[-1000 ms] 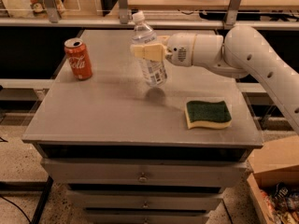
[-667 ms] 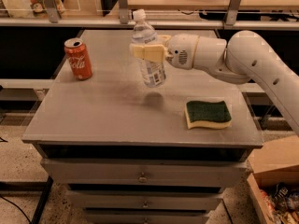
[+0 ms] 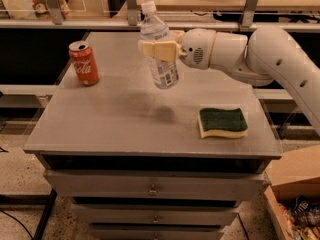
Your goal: Place blue plastic bottle upright
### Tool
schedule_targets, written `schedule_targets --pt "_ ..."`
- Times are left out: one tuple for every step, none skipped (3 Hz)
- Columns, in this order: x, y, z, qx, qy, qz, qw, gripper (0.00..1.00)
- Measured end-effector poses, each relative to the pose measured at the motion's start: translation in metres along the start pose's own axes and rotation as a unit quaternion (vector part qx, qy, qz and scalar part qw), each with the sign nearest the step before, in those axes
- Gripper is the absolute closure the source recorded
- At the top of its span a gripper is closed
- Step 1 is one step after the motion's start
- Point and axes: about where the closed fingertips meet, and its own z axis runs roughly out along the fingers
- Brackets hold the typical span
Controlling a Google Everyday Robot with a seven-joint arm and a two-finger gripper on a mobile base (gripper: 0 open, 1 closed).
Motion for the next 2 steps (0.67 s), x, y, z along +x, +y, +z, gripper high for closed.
schedule_targets --pt "-0.018 0.010 -0.006 -0.005 -0.013 -0.010 0.9999 1.00" --pt "-0.030 0.033 -0.028 0.008 -0.037 0.010 0.9992 1.00"
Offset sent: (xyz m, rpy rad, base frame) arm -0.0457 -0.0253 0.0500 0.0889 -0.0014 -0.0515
